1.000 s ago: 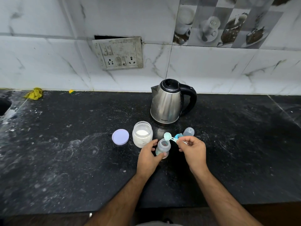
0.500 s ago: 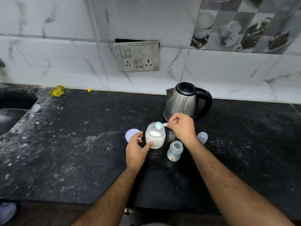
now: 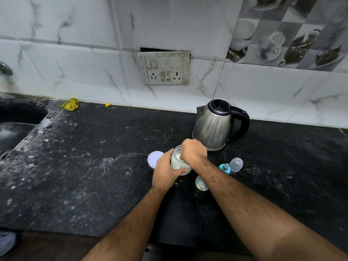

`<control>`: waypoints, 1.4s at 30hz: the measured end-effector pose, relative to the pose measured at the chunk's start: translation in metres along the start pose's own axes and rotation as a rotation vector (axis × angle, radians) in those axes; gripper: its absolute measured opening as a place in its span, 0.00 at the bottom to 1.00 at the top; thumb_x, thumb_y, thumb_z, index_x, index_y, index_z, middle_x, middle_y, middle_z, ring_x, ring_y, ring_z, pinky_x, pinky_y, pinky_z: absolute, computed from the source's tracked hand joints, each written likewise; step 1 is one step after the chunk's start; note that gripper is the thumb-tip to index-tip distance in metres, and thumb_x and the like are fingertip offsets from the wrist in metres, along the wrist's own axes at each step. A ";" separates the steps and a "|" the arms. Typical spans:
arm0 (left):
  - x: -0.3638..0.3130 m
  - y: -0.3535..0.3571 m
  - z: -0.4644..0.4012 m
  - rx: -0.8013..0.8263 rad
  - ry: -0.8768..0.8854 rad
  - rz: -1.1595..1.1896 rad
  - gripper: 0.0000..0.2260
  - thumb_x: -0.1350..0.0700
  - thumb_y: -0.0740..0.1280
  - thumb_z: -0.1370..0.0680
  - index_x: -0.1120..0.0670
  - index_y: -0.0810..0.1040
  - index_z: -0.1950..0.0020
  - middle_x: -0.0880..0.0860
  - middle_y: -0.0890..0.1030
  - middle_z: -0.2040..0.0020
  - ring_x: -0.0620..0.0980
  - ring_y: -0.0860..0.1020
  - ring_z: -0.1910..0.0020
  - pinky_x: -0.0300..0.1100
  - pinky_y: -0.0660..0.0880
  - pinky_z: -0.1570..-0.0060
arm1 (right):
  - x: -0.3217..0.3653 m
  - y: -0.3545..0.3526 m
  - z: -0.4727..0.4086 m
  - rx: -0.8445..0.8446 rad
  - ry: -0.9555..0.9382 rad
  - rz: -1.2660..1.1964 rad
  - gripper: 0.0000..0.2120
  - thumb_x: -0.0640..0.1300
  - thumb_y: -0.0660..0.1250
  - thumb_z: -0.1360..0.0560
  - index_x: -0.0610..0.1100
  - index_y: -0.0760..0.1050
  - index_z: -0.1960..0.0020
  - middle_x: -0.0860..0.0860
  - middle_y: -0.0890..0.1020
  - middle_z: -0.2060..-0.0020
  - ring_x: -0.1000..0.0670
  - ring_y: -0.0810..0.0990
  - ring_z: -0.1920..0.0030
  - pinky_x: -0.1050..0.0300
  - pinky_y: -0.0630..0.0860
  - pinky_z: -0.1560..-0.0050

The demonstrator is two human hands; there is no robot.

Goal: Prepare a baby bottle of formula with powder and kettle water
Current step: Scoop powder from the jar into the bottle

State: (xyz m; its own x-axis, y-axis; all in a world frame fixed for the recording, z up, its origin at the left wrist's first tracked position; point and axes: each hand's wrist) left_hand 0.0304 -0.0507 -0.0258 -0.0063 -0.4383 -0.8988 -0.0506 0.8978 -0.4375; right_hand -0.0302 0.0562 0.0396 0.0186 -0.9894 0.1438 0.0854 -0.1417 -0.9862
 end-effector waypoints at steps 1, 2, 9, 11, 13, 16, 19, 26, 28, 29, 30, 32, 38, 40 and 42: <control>0.001 0.001 0.000 -0.004 -0.004 0.002 0.31 0.47 0.79 0.39 0.27 0.70 0.42 0.31 0.79 0.47 0.30 0.76 0.47 0.34 0.72 0.53 | 0.001 0.000 -0.001 0.005 0.003 0.006 0.04 0.40 0.71 0.29 0.46 0.81 0.56 0.46 0.85 0.57 0.44 0.83 0.57 0.56 0.70 0.64; 0.003 0.002 -0.001 -0.012 -0.014 0.007 0.30 0.47 0.79 0.38 0.31 0.72 0.40 0.33 0.81 0.48 0.32 0.77 0.47 0.37 0.74 0.51 | 0.001 0.000 -0.001 0.011 0.004 0.012 0.03 0.40 0.71 0.30 0.46 0.81 0.56 0.46 0.85 0.57 0.44 0.81 0.59 0.56 0.70 0.64; 0.011 0.006 -0.003 -0.042 -0.060 0.004 0.28 0.48 0.80 0.37 0.36 0.74 0.41 0.35 0.82 0.49 0.32 0.78 0.48 0.39 0.76 0.49 | -0.003 -0.003 -0.004 0.086 -0.082 0.048 0.07 0.47 0.73 0.28 0.46 0.82 0.53 0.47 0.85 0.56 0.44 0.83 0.54 0.55 0.70 0.62; 0.010 0.005 -0.003 -0.040 -0.057 0.004 0.28 0.49 0.80 0.37 0.35 0.74 0.41 0.34 0.81 0.50 0.29 0.76 0.48 0.34 0.73 0.51 | -0.004 -0.006 -0.005 0.119 -0.093 0.040 0.08 0.48 0.72 0.27 0.45 0.81 0.51 0.47 0.84 0.55 0.44 0.83 0.53 0.55 0.71 0.61; 0.010 0.005 -0.004 -0.038 -0.061 0.006 0.28 0.48 0.80 0.36 0.37 0.74 0.40 0.35 0.81 0.49 0.30 0.77 0.48 0.33 0.72 0.50 | -0.007 -0.009 -0.005 0.141 -0.092 0.055 0.08 0.44 0.70 0.26 0.44 0.81 0.48 0.47 0.84 0.53 0.44 0.82 0.52 0.54 0.72 0.60; 0.010 0.005 -0.005 -0.043 -0.062 0.000 0.28 0.47 0.80 0.36 0.39 0.74 0.39 0.35 0.81 0.49 0.29 0.76 0.48 0.30 0.70 0.52 | -0.012 -0.011 -0.002 0.166 -0.110 0.060 0.09 0.41 0.68 0.25 0.45 0.82 0.46 0.47 0.85 0.51 0.45 0.83 0.50 0.52 0.78 0.56; 0.013 0.005 -0.008 -0.037 -0.059 0.003 0.28 0.49 0.80 0.36 0.39 0.75 0.39 0.36 0.81 0.49 0.30 0.76 0.48 0.30 0.70 0.51 | -0.015 -0.015 0.000 0.138 -0.105 -0.047 0.06 0.41 0.69 0.26 0.46 0.83 0.52 0.48 0.85 0.55 0.46 0.83 0.52 0.53 0.79 0.56; 0.015 -0.005 -0.013 -0.065 -0.063 0.000 0.27 0.53 0.81 0.36 0.45 0.76 0.40 0.37 0.80 0.51 0.37 0.78 0.50 0.29 0.71 0.51 | -0.033 -0.030 0.005 -0.053 0.004 -0.397 0.11 0.44 0.70 0.27 0.49 0.78 0.67 0.56 0.83 0.65 0.51 0.82 0.60 0.53 0.81 0.59; 0.014 -0.010 -0.013 -0.086 -0.058 0.008 0.26 0.53 0.81 0.36 0.45 0.78 0.40 0.35 0.78 0.53 0.34 0.77 0.51 0.27 0.69 0.55 | -0.043 -0.032 0.008 -0.100 0.031 -0.488 0.12 0.48 0.72 0.26 0.48 0.79 0.68 0.55 0.83 0.68 0.51 0.82 0.63 0.53 0.81 0.59; 0.014 -0.012 -0.014 -0.092 -0.052 0.012 0.26 0.54 0.81 0.35 0.46 0.78 0.40 0.35 0.78 0.53 0.35 0.77 0.51 0.28 0.69 0.54 | -0.049 -0.032 0.010 -0.125 0.046 -0.525 0.12 0.50 0.72 0.26 0.47 0.80 0.67 0.54 0.83 0.70 0.51 0.81 0.64 0.53 0.80 0.58; 0.014 -0.014 -0.015 -0.095 -0.050 0.015 0.26 0.54 0.81 0.35 0.47 0.78 0.40 0.36 0.78 0.53 0.36 0.77 0.51 0.29 0.70 0.53 | -0.054 -0.032 0.012 -0.150 0.063 -0.564 0.12 0.50 0.72 0.26 0.46 0.81 0.66 0.53 0.83 0.70 0.50 0.82 0.64 0.52 0.80 0.57; 0.014 -0.016 -0.016 -0.096 -0.045 0.017 0.25 0.55 0.81 0.35 0.47 0.78 0.40 0.36 0.79 0.53 0.39 0.78 0.51 0.31 0.71 0.52 | -0.064 -0.029 0.018 -0.184 0.104 -0.657 0.11 0.50 0.70 0.27 0.47 0.81 0.65 0.53 0.84 0.70 0.50 0.82 0.64 0.49 0.81 0.56; 0.015 -0.013 -0.010 -0.117 -0.064 0.034 0.32 0.55 0.80 0.33 0.49 0.75 0.31 0.40 0.78 0.47 0.41 0.76 0.44 0.38 0.70 0.45 | -0.096 -0.019 0.037 -0.255 0.206 -0.850 0.10 0.48 0.69 0.27 0.47 0.80 0.66 0.54 0.84 0.71 0.50 0.82 0.69 0.46 0.82 0.59; 0.020 -0.009 0.001 -0.233 -0.121 0.056 0.34 0.53 0.81 0.33 0.50 0.72 0.29 0.38 0.74 0.46 0.40 0.74 0.43 0.37 0.69 0.44 | -0.109 -0.017 0.043 -0.296 0.239 -0.893 0.10 0.47 0.69 0.27 0.48 0.80 0.66 0.54 0.84 0.71 0.52 0.81 0.73 0.51 0.80 0.64; 0.023 -0.003 0.016 -0.350 -0.114 0.061 0.26 0.54 0.80 0.31 0.47 0.77 0.36 0.35 0.76 0.50 0.40 0.78 0.48 0.35 0.73 0.47 | -0.122 -0.015 0.049 -0.343 0.274 -0.922 0.10 0.47 0.69 0.26 0.48 0.79 0.66 0.54 0.83 0.71 0.53 0.81 0.75 0.55 0.77 0.68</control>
State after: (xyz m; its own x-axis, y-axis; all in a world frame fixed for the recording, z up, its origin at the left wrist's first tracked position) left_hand 0.0462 -0.0626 -0.0455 0.0907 -0.3592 -0.9289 -0.3923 0.8444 -0.3648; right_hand 0.0150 0.1805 0.0412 -0.1424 -0.4579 0.8775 -0.3395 -0.8102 -0.4779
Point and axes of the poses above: each hand's wrist, its own z-axis away from the middle knuckle, its own y-axis out of the palm, x = y × z
